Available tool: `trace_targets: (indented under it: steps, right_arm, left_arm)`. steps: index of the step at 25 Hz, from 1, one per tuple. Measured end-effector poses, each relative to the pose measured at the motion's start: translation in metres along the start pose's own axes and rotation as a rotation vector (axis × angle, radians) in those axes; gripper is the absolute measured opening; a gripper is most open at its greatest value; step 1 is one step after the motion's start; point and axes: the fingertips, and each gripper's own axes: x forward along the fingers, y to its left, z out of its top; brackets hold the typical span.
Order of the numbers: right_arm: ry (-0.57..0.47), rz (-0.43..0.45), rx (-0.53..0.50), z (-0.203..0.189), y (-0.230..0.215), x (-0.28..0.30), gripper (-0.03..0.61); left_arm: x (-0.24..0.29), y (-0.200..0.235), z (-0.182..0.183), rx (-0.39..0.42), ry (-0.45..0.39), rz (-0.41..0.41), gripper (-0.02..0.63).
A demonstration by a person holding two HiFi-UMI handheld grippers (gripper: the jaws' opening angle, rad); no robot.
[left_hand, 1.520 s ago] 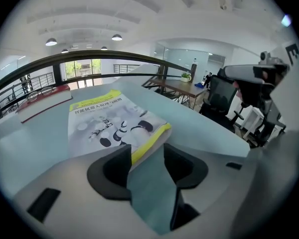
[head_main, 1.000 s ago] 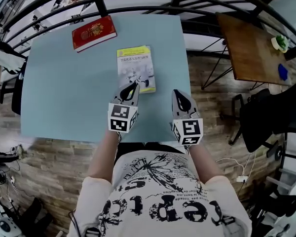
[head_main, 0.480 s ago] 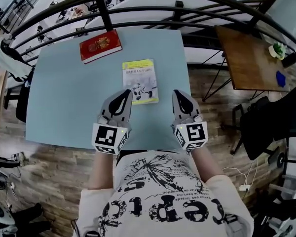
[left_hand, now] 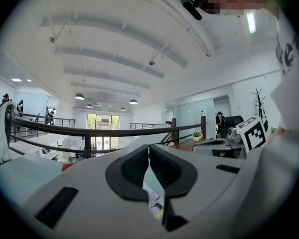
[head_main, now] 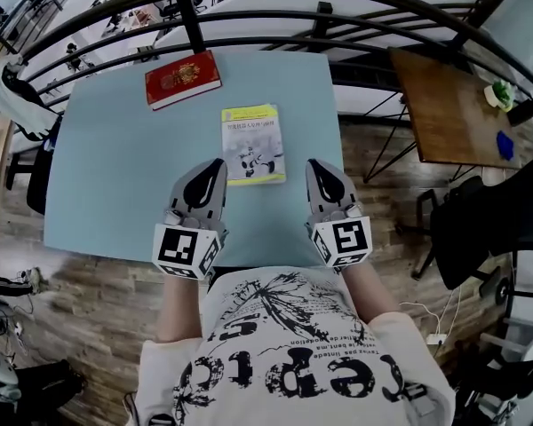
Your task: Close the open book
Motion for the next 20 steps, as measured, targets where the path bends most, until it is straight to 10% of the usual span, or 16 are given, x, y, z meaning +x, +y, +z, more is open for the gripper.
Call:
trace_targets:
  steps: [20]
  right_arm:
    - [0.002,0.066,-0.040,-0.005,0.027,0.005,0.009]
  left_arm:
    - [-0.006,-0.002,-0.022,-0.016,0.038,-0.012,0.020]
